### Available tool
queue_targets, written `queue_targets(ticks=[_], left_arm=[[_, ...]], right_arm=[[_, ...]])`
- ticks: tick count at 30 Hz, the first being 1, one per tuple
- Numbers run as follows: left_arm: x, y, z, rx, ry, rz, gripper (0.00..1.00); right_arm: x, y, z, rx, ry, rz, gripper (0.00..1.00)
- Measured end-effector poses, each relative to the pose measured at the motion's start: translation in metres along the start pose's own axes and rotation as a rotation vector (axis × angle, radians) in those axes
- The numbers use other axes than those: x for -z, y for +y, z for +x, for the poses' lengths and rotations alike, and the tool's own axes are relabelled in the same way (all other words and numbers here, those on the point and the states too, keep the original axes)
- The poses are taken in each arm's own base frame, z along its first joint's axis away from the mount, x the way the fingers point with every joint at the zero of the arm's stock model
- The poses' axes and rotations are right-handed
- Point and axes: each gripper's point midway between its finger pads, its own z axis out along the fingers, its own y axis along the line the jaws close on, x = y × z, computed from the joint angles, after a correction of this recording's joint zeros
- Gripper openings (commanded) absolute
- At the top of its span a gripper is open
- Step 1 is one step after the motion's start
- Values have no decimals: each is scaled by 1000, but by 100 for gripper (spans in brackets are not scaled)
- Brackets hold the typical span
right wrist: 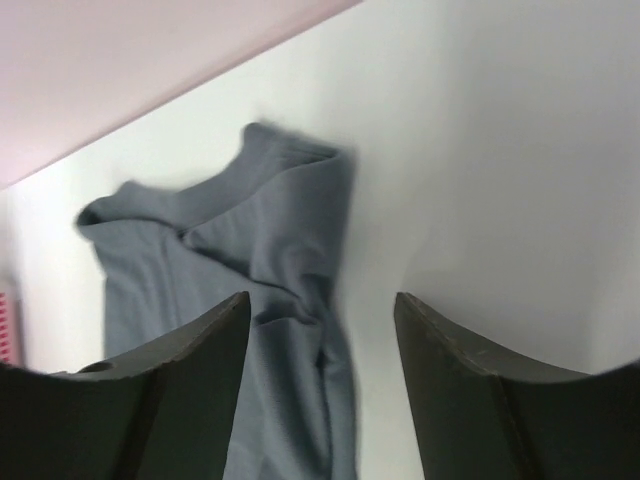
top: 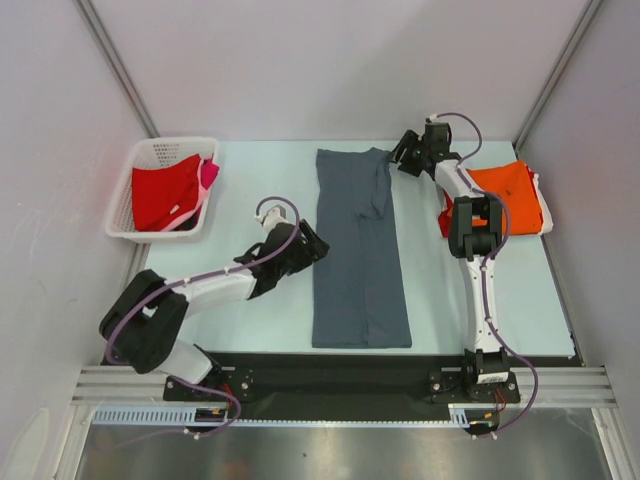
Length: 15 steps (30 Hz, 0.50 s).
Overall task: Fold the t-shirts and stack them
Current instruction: Fold the tshirt
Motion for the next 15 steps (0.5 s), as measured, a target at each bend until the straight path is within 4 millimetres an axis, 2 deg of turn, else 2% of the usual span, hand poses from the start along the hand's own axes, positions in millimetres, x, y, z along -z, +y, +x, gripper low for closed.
queue_targets(ticks=[2, 3, 5, 7, 11, 14, 15], left_arm=[[-11, 4, -12, 9, -1, -12, 79], [-17, 5, -19, 17, -1, -13, 78], [-32, 6, -31, 32, -1, -17, 77], [-46, 5, -39, 35, 5, -14, 72], [-79, 1, -47, 44, 33, -13, 62], [-98, 4, -46, 43, 56, -17, 56], [-103, 5, -46, 41, 64, -17, 55]], right_arm=[[0, 7, 1, -21, 11, -47, 66], [1, 9, 3, -33, 22, -61, 63], [1, 12, 6, -54, 39, -81, 51], [1, 14, 9, -76, 53, -93, 49], [-2, 13, 17, -107, 76, -105, 44], [-3, 14, 18, -117, 79, -107, 37], [-3, 13, 19, -119, 81, -107, 31]])
